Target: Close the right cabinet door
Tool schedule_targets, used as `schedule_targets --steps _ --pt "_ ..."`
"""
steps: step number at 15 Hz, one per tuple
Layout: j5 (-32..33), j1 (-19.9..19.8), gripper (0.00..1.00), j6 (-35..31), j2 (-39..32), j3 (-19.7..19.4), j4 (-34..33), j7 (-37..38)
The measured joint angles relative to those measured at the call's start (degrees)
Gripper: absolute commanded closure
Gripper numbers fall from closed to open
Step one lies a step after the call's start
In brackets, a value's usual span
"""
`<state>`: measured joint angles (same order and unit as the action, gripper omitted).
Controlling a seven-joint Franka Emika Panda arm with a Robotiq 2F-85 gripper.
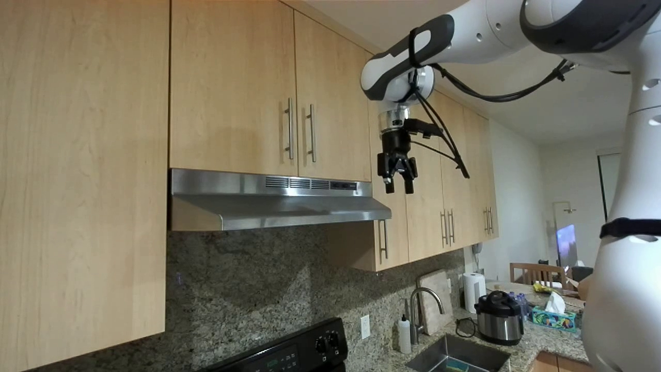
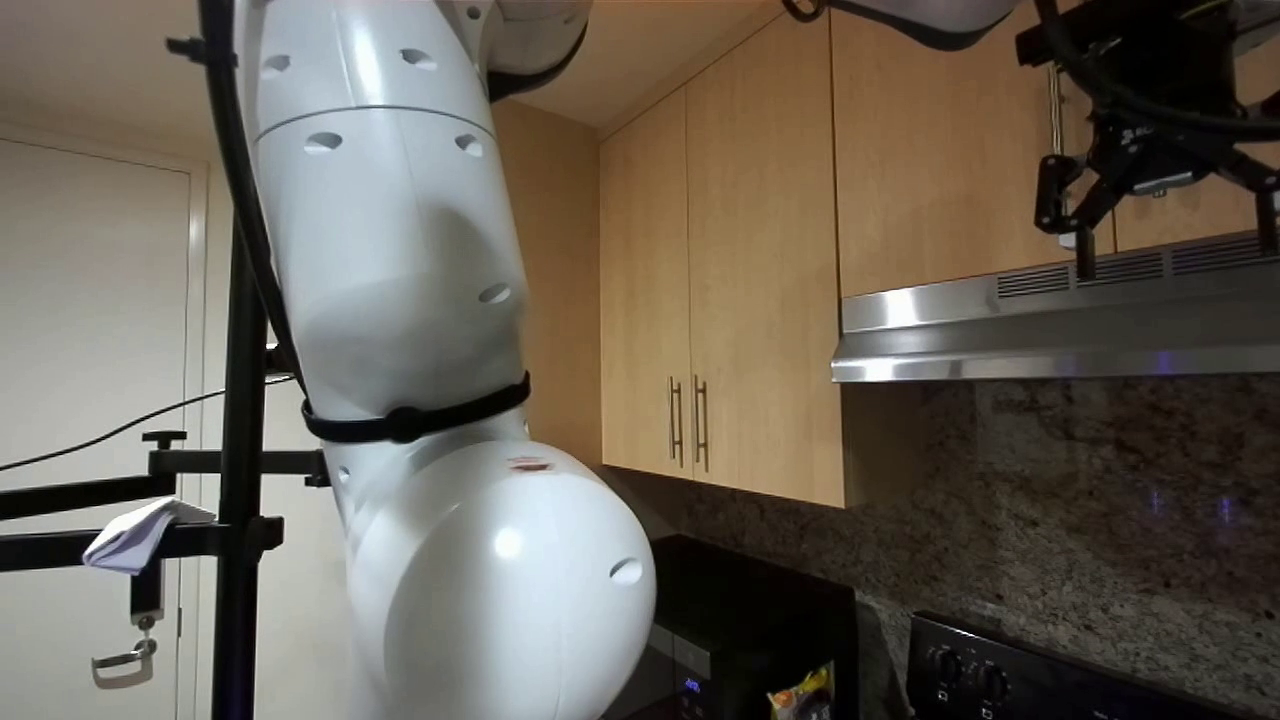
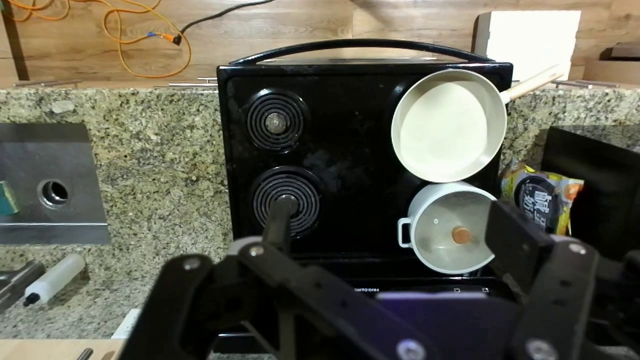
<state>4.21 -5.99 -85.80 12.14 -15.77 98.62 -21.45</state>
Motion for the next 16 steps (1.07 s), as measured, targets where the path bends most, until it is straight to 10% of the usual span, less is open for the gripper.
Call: schedule_targets --steps 16 --pt "1.28 -0.48 0.0 -18.23 10.15 3.73 29.31 0.13"
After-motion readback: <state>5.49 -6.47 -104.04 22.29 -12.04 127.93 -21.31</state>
